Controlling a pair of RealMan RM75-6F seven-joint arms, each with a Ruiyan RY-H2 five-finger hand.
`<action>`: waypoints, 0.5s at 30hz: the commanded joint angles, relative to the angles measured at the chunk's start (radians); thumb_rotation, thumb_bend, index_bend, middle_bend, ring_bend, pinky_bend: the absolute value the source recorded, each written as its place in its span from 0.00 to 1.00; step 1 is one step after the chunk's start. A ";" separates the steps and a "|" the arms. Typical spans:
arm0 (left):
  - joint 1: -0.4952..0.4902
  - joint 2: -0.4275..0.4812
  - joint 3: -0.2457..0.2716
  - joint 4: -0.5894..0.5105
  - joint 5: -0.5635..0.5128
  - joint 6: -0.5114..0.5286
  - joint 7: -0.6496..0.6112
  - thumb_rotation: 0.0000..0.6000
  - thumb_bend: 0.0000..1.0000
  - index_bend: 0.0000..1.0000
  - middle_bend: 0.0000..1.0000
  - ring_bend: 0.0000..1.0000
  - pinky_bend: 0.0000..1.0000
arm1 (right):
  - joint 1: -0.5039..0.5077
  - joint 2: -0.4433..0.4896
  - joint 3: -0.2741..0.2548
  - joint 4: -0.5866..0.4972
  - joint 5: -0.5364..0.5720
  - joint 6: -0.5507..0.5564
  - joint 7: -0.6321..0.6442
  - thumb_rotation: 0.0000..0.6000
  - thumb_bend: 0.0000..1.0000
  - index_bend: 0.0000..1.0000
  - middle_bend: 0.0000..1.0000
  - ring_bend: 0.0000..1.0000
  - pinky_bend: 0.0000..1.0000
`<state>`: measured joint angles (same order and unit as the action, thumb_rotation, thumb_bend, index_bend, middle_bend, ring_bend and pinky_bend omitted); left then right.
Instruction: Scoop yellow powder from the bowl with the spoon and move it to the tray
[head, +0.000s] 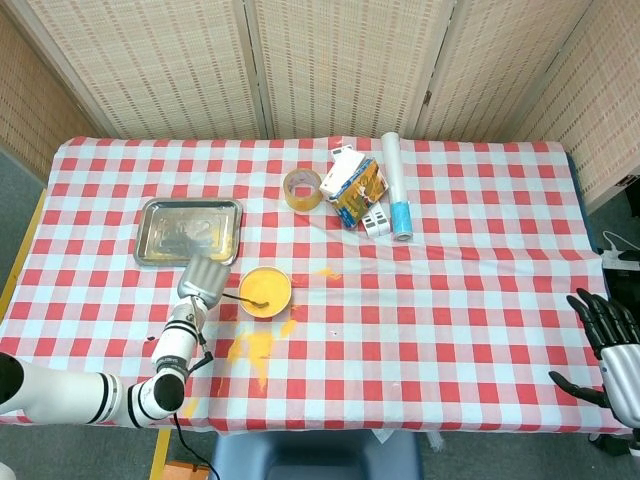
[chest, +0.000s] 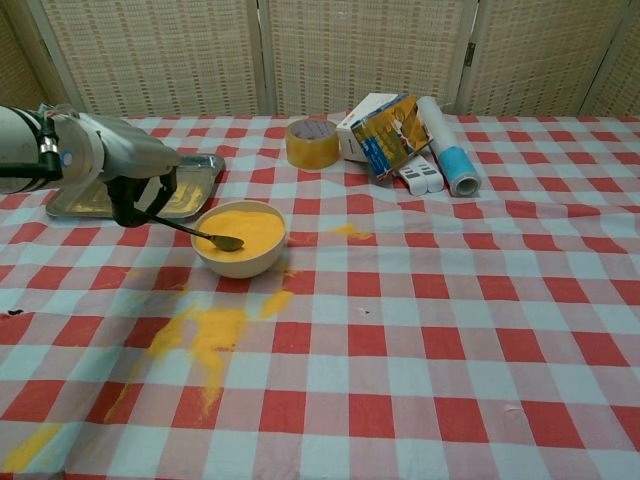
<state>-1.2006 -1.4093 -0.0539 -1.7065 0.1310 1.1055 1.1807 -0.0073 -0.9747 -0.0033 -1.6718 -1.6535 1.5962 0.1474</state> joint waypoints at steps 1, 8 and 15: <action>-0.004 -0.012 0.001 0.026 -0.005 -0.017 -0.003 1.00 0.65 0.97 1.00 1.00 1.00 | 0.002 -0.002 0.001 0.000 0.004 -0.006 -0.003 1.00 0.04 0.00 0.00 0.00 0.00; -0.004 -0.029 -0.011 0.091 0.006 -0.047 -0.034 1.00 0.65 0.97 1.00 1.00 1.00 | 0.004 -0.001 0.007 0.000 0.019 -0.010 -0.004 1.00 0.04 0.00 0.00 0.00 0.00; 0.001 -0.038 -0.014 0.126 0.049 -0.041 -0.056 1.00 0.65 0.97 1.00 1.00 1.00 | 0.006 -0.003 0.011 0.001 0.030 -0.017 -0.007 1.00 0.04 0.00 0.00 0.00 0.00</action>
<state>-1.2016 -1.4470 -0.0643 -1.5824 0.1780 1.0658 1.1313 -0.0013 -0.9774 0.0076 -1.6713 -1.6241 1.5798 0.1408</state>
